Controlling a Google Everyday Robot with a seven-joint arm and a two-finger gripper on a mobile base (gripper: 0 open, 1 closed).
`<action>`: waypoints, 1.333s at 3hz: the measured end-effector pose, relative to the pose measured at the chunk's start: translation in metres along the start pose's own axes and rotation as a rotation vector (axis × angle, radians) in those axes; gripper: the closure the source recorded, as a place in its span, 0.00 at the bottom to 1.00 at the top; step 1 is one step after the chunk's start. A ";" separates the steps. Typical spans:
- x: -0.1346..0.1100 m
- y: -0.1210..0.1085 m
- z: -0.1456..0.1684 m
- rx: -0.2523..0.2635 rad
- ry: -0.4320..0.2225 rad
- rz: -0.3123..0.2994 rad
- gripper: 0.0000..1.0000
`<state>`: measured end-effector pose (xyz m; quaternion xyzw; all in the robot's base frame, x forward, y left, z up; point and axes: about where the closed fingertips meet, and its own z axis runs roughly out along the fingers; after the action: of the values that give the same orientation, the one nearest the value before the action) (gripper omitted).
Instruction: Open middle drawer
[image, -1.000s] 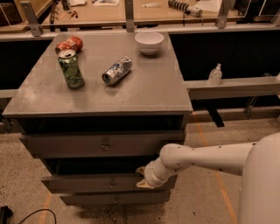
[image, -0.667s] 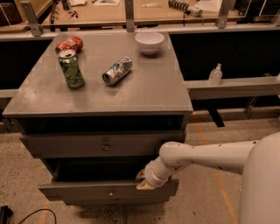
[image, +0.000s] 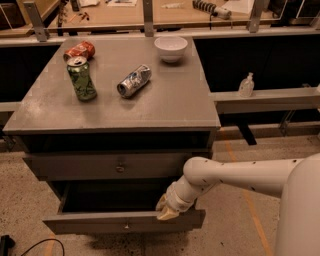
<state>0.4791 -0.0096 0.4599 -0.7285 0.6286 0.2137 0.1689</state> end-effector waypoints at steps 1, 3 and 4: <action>0.001 0.002 -0.009 0.014 0.001 0.040 0.59; 0.007 0.004 -0.022 0.072 0.011 0.132 0.13; 0.010 0.004 -0.021 0.079 0.006 0.151 0.00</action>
Offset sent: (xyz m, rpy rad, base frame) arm 0.0008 -0.0319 0.0293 -0.0282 0.0189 -0.2187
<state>0.4781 -0.0294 0.4723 -0.6724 0.6902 0.1986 0.1790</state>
